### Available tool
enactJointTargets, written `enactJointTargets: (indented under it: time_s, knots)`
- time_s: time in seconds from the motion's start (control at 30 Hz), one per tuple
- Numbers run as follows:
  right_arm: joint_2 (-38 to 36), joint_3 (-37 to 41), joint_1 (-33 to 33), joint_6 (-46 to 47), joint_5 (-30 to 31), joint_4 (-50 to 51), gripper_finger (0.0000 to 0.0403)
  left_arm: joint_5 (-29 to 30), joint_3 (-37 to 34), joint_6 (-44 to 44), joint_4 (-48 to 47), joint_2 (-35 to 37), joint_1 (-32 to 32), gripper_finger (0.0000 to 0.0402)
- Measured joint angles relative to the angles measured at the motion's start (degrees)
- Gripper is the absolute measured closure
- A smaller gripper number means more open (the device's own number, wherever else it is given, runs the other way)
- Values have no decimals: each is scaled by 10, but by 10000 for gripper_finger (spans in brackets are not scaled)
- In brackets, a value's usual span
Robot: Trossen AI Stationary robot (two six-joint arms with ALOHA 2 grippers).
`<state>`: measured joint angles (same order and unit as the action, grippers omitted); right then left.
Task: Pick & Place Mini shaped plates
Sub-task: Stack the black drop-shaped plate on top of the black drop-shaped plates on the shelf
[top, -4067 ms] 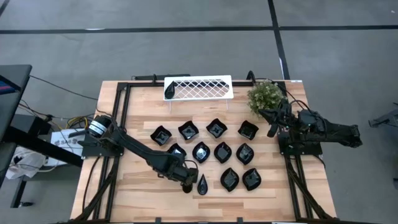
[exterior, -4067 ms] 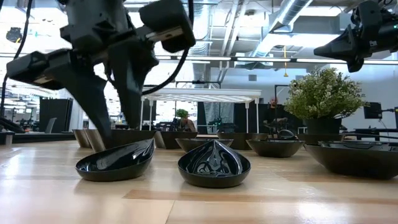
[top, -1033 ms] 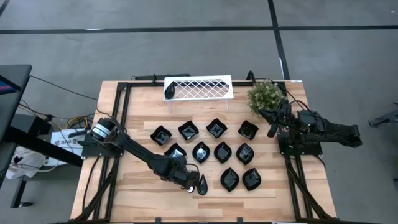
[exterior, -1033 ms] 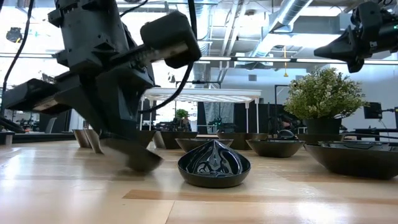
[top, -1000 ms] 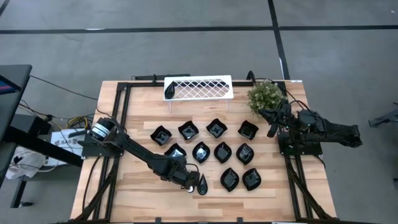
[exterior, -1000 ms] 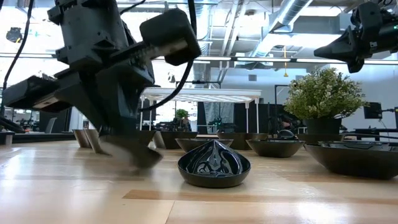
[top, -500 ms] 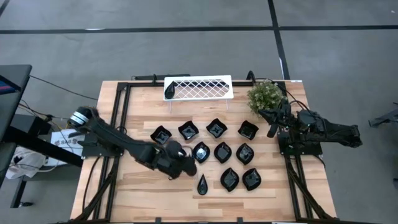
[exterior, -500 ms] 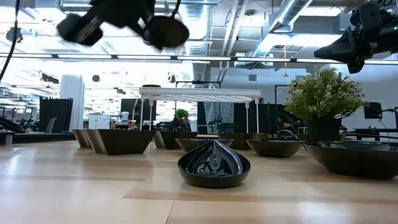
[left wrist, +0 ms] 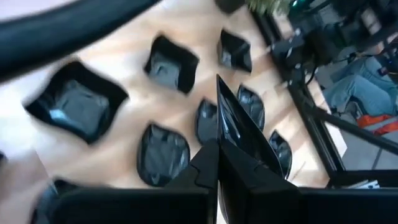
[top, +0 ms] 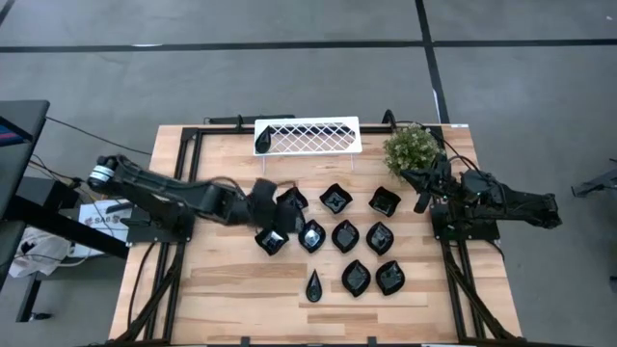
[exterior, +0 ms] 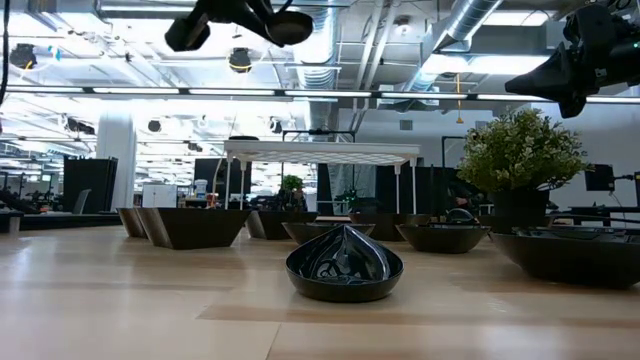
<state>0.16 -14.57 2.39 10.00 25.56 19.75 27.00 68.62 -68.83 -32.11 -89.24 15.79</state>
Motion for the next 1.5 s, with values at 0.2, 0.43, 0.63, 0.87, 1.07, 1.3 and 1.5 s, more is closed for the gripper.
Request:
enactJointTargets:
  time_s: [0.2, 0.43, 0.63, 0.87, 1.07, 1.3, 1.5]
  knots:
    - [0, 0, 0, 0, 0, 0, 401, -1, 0, 81, 0, 39, -49, 396]
    - [0, 0, 0, 0, 0, 0, 401, -32, 0, 154, 0, 62, -105, 396]
    - [0, 0, 0, 0, 0, 0, 401, -67, 0, 212, 0, 69, -152, 396]
    - [0, 0, 0, 0, 0, 0, 401, -97, 0, 303, 0, 69, -219, 396]
    - [0, 0, 0, 0, 0, 0, 401, -116, 0, 395, 0, 69, -288, 396]
    - [0, 0, 0, 0, 0, 0, 401, -172, 0, 496, 0, 69, -375, 396]
    - [0, 0, 0, 0, 0, 0, 401, -216, 0, 562, 0, 69, -441, 396]
